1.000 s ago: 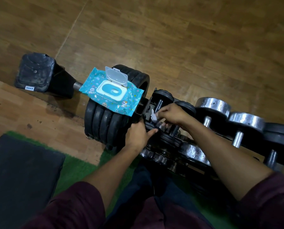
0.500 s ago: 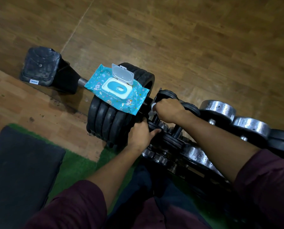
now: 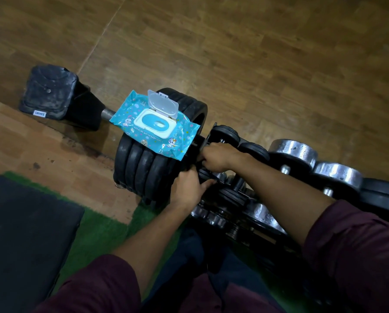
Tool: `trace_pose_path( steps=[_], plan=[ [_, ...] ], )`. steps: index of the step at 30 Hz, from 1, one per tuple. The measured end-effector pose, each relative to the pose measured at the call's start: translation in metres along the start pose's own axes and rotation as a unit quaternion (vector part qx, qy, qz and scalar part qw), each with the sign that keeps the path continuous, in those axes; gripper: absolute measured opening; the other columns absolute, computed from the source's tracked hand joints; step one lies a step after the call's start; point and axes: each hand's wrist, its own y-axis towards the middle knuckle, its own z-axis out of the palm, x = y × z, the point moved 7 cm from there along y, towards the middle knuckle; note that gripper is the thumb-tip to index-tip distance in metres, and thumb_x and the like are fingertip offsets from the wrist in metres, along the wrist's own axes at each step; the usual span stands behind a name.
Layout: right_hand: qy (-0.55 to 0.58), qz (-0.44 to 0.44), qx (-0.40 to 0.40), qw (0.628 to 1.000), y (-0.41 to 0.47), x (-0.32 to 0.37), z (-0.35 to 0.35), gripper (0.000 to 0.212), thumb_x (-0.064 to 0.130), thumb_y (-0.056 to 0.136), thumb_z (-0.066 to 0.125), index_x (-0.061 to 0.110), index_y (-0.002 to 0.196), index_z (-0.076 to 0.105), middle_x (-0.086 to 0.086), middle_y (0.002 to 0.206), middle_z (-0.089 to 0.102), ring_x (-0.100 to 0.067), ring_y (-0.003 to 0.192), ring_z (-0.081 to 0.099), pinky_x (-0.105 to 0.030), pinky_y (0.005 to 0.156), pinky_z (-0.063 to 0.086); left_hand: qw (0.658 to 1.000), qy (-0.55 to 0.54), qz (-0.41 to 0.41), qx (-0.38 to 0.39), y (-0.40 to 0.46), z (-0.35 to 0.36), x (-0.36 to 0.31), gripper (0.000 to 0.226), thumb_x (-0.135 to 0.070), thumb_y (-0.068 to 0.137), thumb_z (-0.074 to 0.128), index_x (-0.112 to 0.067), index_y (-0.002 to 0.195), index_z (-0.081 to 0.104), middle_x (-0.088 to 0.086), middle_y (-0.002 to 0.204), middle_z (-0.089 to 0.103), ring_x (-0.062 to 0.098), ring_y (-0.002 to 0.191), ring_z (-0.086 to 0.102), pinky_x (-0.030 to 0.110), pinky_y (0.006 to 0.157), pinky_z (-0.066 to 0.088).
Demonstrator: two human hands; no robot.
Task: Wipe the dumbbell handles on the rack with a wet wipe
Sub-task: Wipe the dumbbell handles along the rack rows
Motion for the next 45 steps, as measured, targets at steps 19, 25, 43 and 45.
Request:
trace_pose_path(
  steps=[19,25,43,45],
  plan=[
    [0.641,0.302,-0.033,0.705,-0.045,-0.049,0.083,0.016,0.002,0.093,0.049,0.009,0.084,0.061,-0.005,0.054,0.056,-0.012,0.042,0.045,-0.023,0.043,0.029,1.0,0.01,0.009,-0.004,0.0,0.0,-0.002,0.083,-0.069,0.08,0.071,-0.017,0.14,0.049,0.02,0.109,0.07,0.044,0.105,0.066,0.044,0.08,0.054],
    [0.786,0.339,-0.15,0.496,-0.042,-0.059,0.083,0.024,0.004,0.102,0.039,0.016,0.107,0.059,-0.007,0.066,0.056,-0.01,0.046,0.049,-0.02,0.041,0.043,1.0,0.017,0.005,-0.001,0.0,0.001,-0.003,0.08,-0.069,0.08,0.071,-0.017,0.136,0.05,0.019,0.109,0.07,0.042,0.103,0.067,0.042,0.079,0.054],
    [0.786,0.303,-0.221,0.491,-0.058,-0.069,0.069,0.032,-0.001,0.099,0.044,0.014,0.115,0.068,-0.013,0.081,0.066,-0.016,0.058,0.058,-0.024,0.054,0.051,0.999,0.048,0.007,0.013,-0.004,-0.004,-0.008,0.075,-0.067,0.085,0.067,-0.014,0.135,0.05,0.017,0.11,0.07,0.039,0.103,0.068,0.037,0.073,0.049],
    [0.774,0.303,-0.199,0.52,-0.063,-0.068,0.069,0.026,0.003,0.098,0.05,0.01,0.111,0.071,-0.013,0.086,0.067,-0.014,0.057,0.059,-0.023,0.052,0.05,0.998,0.056,0.011,0.019,-0.004,-0.003,-0.01,0.073,-0.066,0.087,0.066,-0.012,0.134,0.049,0.016,0.111,0.07,0.037,0.103,0.068,0.036,0.073,0.049]
  ],
)
